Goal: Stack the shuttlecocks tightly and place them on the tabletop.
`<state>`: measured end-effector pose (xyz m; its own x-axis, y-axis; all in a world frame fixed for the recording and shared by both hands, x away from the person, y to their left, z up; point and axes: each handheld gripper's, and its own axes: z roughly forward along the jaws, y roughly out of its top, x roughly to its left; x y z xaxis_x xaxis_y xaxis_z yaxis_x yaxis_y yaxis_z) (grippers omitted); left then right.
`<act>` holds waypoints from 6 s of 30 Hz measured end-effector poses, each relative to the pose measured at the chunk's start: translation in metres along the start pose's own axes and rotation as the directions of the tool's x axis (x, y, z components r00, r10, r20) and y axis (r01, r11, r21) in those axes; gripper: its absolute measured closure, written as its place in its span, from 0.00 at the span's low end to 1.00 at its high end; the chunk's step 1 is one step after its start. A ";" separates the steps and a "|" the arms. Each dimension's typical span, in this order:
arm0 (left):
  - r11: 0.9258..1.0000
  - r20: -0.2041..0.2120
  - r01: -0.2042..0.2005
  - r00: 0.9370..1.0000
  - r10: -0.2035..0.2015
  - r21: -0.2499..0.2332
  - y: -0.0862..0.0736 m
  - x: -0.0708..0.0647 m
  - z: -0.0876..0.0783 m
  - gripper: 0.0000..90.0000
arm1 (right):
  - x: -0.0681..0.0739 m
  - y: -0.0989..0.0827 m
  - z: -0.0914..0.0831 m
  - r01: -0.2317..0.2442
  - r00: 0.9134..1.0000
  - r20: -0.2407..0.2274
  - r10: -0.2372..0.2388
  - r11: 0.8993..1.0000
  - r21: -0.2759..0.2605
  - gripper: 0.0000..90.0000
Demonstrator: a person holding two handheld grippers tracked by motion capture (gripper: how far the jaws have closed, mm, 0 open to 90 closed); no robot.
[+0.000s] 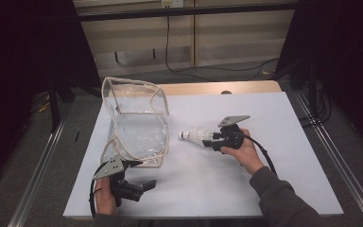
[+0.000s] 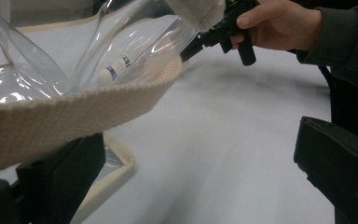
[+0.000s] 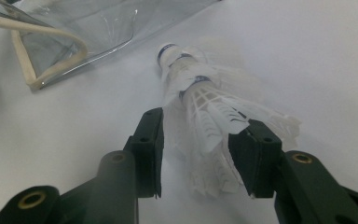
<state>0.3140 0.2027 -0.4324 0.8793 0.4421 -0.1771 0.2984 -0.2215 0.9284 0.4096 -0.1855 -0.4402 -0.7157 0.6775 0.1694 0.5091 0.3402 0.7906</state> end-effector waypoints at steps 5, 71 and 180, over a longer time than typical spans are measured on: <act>1.000 0.002 0.001 1.000 -0.001 -0.001 0.000 -0.001 0.000 0.02 | 0.001 0.000 -0.002 0.004 1.000 -0.002 -0.004 1.000 0.020 0.51; 1.000 0.004 0.006 1.000 -0.006 0.002 -0.001 0.001 0.001 0.02 | 0.013 0.006 0.039 -0.124 0.987 0.099 0.123 0.992 0.000 0.54; 1.000 -0.005 0.003 1.000 -0.003 0.001 0.000 0.001 0.002 0.02 | 0.030 0.090 -0.057 -0.019 0.998 -0.058 0.017 0.999 -0.037 0.98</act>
<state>0.3157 0.2015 -0.4335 0.8767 0.4467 -0.1785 0.3013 -0.2207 0.9276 0.4068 -0.1718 -0.3304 -0.7335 0.6443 0.2167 0.5048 0.3029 0.8083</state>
